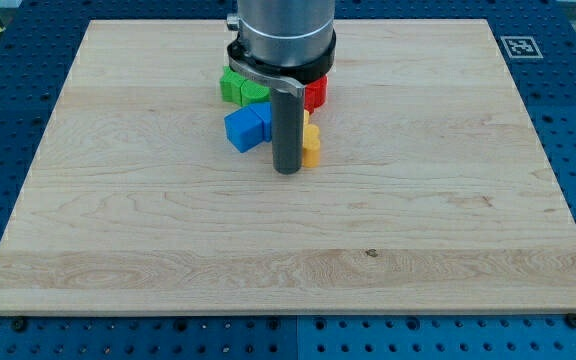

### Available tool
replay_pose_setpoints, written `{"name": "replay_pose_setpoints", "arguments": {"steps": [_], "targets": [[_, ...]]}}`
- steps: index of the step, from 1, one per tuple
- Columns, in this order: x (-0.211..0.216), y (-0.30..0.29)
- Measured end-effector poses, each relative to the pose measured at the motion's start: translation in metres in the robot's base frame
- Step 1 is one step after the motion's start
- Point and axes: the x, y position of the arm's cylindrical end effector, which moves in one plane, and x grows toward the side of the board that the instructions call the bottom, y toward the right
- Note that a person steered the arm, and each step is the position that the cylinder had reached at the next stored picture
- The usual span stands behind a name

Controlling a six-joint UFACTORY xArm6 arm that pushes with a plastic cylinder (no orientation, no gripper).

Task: Slide the blue cube left a bit

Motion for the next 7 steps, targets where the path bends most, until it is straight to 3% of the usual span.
{"name": "replay_pose_setpoints", "arguments": {"steps": [3, 5, 7], "targets": [[0.001, 0.015], [0.004, -0.023], [-0.008, -0.023]]}}
